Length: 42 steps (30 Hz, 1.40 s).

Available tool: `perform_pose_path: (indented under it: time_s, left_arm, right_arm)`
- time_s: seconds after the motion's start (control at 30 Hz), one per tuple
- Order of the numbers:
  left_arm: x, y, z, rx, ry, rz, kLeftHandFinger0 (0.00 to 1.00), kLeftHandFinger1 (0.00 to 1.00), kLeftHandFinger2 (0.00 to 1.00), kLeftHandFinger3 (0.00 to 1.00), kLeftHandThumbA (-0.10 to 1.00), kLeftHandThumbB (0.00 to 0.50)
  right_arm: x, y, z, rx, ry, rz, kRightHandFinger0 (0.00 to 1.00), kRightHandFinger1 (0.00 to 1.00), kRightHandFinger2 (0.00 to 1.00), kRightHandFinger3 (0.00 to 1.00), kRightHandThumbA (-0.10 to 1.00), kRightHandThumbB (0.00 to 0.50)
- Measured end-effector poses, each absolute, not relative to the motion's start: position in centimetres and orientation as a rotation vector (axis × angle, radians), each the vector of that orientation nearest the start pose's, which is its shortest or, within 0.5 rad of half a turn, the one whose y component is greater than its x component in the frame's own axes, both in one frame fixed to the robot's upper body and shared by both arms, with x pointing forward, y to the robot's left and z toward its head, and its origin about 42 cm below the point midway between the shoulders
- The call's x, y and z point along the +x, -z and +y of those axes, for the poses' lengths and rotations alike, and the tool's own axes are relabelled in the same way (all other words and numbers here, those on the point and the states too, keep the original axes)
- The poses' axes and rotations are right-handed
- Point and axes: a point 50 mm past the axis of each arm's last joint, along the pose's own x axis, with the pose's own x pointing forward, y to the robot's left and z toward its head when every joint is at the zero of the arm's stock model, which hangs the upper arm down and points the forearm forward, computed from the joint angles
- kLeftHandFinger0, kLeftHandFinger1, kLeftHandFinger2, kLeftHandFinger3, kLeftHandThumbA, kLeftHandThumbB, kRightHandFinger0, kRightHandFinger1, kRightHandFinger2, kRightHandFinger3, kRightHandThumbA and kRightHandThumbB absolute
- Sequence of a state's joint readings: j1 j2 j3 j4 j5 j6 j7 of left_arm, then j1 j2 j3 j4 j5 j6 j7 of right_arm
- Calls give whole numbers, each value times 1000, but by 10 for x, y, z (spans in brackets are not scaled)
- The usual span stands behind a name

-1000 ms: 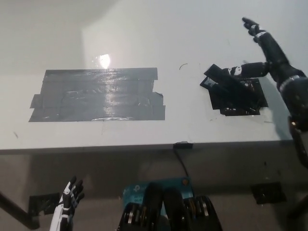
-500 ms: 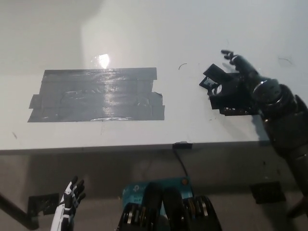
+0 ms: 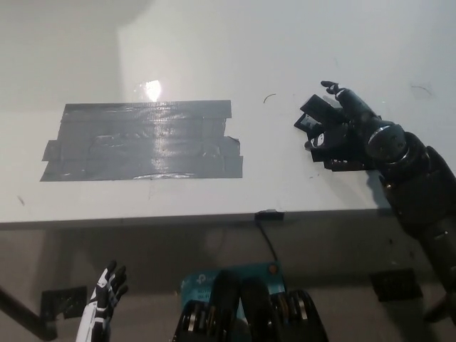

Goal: A stapler is kept on the black spot marked on the desk infront of the robot. The robot picks up the stapler using its right hand and passes it to a person

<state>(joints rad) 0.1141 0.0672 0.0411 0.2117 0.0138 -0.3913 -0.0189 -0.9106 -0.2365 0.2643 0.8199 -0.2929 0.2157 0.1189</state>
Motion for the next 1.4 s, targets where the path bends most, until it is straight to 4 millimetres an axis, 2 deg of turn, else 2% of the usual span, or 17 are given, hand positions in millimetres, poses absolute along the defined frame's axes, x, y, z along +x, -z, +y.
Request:
perform_pose_path:
  time_s: [0.07,0.13,0.17,0.2,0.23,0.27,0.33,0.47,0.53,0.6,0.73,0.9,1.0,1.07,1.2,1.27,1.4]
  left_arm:
    - [232,-38,252,90,-36,-69,1000,1000,1000,1000,1000,477]
    - [232,-38,252,90,-36,-69,1000,1000,1000,1000,1000,474]
    - [232,-38,252,90,-36,-69,1000,1000,1000,1000,1000,473]
    - [232,-38,252,90,-36,-69,1000,1000,1000,1000,1000,472]
    - [232,-38,252,90,-36,-69,1000,1000,1000,1000,1000,473]
    - [232,-38,252,90,-36,-69,1000,1000,1000,1000,1000,471]
    - [232,-38,252,90,-35,-70,1000,1000,1000,1000,1000,458]
    - [234,-39,252,91,-33,-74,1000,1000,1000,1000,1000,461]
    - [235,-40,252,91,-33,-77,1000,1000,1000,1000,1000,467]
    - [237,-40,252,91,-32,-80,1000,1000,1000,1000,1000,474]
    - [239,-42,252,92,-31,-85,1000,1000,1000,1000,1000,480]
    - [241,-43,252,92,-29,-91,1000,1000,1000,1000,1000,483]
    - [243,-44,252,93,-29,-93,1000,1000,1000,1000,1000,466]
    - [243,-44,252,92,-28,-94,1000,1000,1000,1000,1000,463]
    - [244,-44,253,94,-29,-94,1000,1000,1000,1000,1000,463]
    - [244,-44,253,94,-29,-92,1000,1000,1000,1000,1000,451]
    - [244,-44,253,94,-29,-89,1000,1000,1000,1000,1000,457]
  right_arm:
    - [539,-224,-203,-760,-229,154,1000,1000,1000,1000,1000,297]
    - [539,-223,-203,-770,-228,158,1000,1000,1000,1000,1000,164]
    - [539,-222,-203,-784,-227,162,495,620,665,646,1000,65]
    - [540,-220,-204,-796,-224,165,301,460,512,491,1000,39]
    - [540,-219,-204,-810,-220,169,102,168,210,235,1000,2]
    - [540,-217,-205,-822,-214,175,20,34,51,150,997,0]
    - [540,-217,-208,-845,-200,178,0,0,0,253,939,5]
    - [544,-222,-210,-886,-169,191,0,0,0,229,934,7]
    - [546,-223,-211,-902,-162,195,0,0,4,265,931,7]
    - [546,-224,-211,-911,-157,198,0,0,0,204,916,9]
    - [546,-224,-212,-921,-152,200,0,0,0,210,907,5]
    - [546,-224,-213,-921,-149,201,0,0,0,42,918,1]
    - [545,-223,-215,-902,-148,205,0,0,0,0,964,0]
    - [543,-223,-220,-842,-148,222,0,0,0,0,1000,0]
    - [543,-224,-232,-674,-149,273,0,0,0,0,916,1]
    - [543,-223,-239,-570,-138,300,0,0,0,0,1000,0]
    - [544,-224,-253,-412,-118,324,0,0,0,0,1000,18]
